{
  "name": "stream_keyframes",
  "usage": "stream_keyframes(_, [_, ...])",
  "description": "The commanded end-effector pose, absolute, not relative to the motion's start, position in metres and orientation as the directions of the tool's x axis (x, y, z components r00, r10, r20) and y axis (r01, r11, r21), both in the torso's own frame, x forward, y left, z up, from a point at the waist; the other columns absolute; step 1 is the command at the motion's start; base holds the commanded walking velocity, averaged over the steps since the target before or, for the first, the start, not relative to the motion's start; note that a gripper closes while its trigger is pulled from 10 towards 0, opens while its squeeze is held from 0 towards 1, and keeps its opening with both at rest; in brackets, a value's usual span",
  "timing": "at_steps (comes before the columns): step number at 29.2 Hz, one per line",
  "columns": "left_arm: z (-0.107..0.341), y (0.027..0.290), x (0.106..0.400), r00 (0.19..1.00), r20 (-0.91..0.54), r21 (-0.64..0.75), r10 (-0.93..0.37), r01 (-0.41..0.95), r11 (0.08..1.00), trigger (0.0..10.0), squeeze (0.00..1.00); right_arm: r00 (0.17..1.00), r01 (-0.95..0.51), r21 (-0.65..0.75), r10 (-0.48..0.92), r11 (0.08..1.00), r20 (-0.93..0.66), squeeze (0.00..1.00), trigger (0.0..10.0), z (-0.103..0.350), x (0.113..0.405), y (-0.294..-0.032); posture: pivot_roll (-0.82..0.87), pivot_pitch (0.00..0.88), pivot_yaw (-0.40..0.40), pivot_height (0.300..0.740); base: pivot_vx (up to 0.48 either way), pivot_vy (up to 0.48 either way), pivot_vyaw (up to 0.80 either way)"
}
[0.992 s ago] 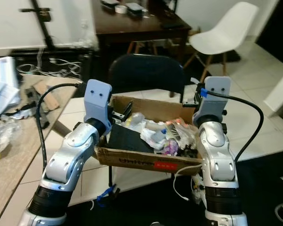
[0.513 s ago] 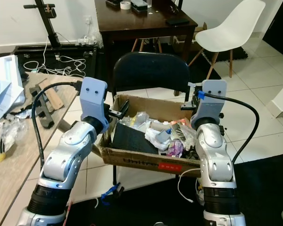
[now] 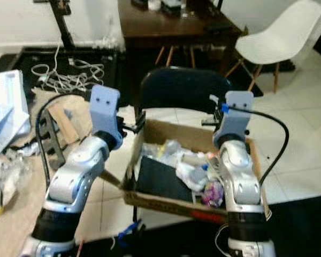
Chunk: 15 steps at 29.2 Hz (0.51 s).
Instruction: Picking trash to rubbish bin
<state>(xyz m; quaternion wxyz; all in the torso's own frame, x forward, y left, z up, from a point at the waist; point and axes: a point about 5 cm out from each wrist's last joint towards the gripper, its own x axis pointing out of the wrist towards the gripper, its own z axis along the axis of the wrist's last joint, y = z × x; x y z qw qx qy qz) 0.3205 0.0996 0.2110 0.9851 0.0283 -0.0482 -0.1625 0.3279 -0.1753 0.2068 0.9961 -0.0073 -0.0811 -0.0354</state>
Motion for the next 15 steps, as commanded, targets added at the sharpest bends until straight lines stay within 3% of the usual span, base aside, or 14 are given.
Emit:
stream_keyframes(1, [0.208,0.097,0.32,0.942,0.073,0.081,-0.328,0.323,0.943,10.0,0.0,0.99,0.076,-0.011,-0.075,0.997,0.118,0.0,10.0,0.198,0.327,-0.18,-0.02,0.158,-0.003,0.74,0.0,0.0,0.0])
stream_keyframes(8, [0.208,0.097,0.32,0.941,0.073,0.083,-0.329,0.323,0.943,10.0,0.0,0.996,0.084,-0.04,-0.084,0.996,0.0,0.0,10.0,0.177,0.329,-0.187,-0.02,0.16,-0.004,0.74,0.0,0.0,0.0])
stream_keyframes(14, [0.208,0.097,0.32,0.94,0.074,0.086,-0.333,0.326,0.941,10.0,0.0,0.98,0.089,-0.096,-0.104,0.991,-0.172,0.0,10.0,0.143,0.328,-0.205,-0.02,0.158,0.001,0.74,0.0,0.0,0.0])
stream_keyframes(15, [0.208,0.096,0.32,0.939,0.074,0.087,-0.335,0.328,0.94,10.0,0.0,0.965,0.127,-0.111,-0.149,0.986,-0.216,0.0,10.0,0.132,0.328,-0.218,-0.02,0.158,0.001,0.74,0.0,0.0,0.0])
